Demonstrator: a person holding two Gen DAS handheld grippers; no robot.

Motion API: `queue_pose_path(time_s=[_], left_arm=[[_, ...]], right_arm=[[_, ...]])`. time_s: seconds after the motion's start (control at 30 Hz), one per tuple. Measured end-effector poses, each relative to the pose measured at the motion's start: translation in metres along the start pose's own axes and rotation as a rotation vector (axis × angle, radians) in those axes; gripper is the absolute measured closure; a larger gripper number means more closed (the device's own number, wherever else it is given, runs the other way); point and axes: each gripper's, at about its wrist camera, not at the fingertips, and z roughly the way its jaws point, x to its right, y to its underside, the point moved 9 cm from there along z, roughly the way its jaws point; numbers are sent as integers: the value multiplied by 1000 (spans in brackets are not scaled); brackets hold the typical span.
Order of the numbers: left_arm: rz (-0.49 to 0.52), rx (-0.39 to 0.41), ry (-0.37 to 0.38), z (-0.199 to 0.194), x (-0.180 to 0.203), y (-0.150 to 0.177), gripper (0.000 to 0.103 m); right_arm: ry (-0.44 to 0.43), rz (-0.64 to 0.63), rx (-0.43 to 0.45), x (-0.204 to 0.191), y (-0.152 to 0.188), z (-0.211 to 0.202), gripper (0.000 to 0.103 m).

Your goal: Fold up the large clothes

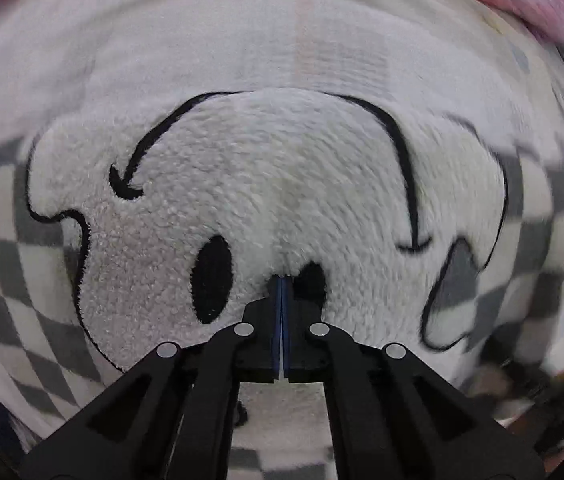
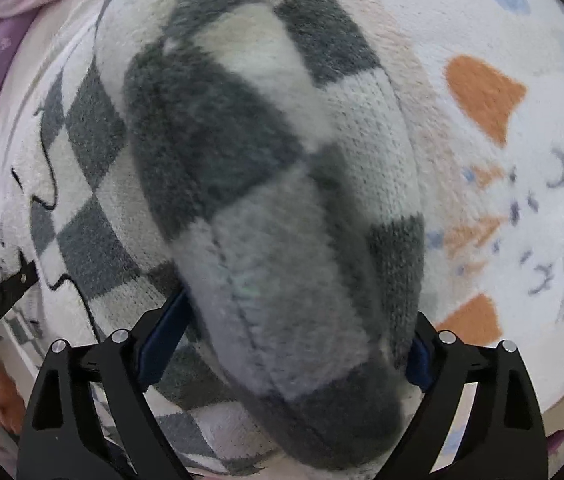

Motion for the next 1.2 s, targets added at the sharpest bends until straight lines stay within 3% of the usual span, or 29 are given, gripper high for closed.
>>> queue_pose_path(time_s=[0.07, 0.13, 0.2, 0.3, 0.37, 0.43, 0.5, 0.57, 0.6, 0.77, 0.8, 0.83, 0.9, 1.03, 1.13, 1.2], left_arm=[[6, 5, 10, -6, -3, 5, 103], [34, 55, -19, -15, -4, 27, 103], [8, 44, 5, -12, -2, 61, 103], [98, 63, -39, -4, 1, 60, 103], [65, -19, -19, -11, 0, 47, 103], [9, 11, 7, -19, -5, 52, 103], [33, 50, -41, -15, -5, 90, 103], [25, -23, -89, -1, -7, 125, 103], [25, 15, -100, -7, -8, 128, 103], [6, 33, -85, -5, -6, 110, 102], [21, 60, -89, -8, -5, 113, 103], [36, 85, -92, -8, -10, 121, 103], [87, 116, -103, -7, -14, 139, 103], [77, 107, -80, -8, 1, 132, 102], [53, 111, -61, -19, -24, 104, 102], [76, 136, -86, -13, -36, 110, 102]], right_arm=[[15, -2, -11, 5, 3, 0, 17], [37, 6, -29, 5, 4, 1, 18], [37, 5, -30, -11, 5, 5, 17], [18, 7, -24, -15, 2, 9, 16], [30, 6, -32, -9, 3, 6, 17], [40, -1, -35, -3, 11, 6, 17], [24, 1, -30, -4, 10, 10, 16], [16, 2, -22, -15, 5, 13, 16], [20, 6, -21, -15, 5, 13, 16], [20, 4, 7, -10, 23, 3, 17], [9, 0, 27, -13, 28, -3, 25], [-15, -2, 54, -24, 40, -17, 41], [-36, 9, 86, -30, 50, -32, 65], [-71, -18, 167, -49, 64, -70, 70], [-68, -97, 229, -78, 75, -98, 71], [-32, -190, 278, -104, 86, -115, 71]])
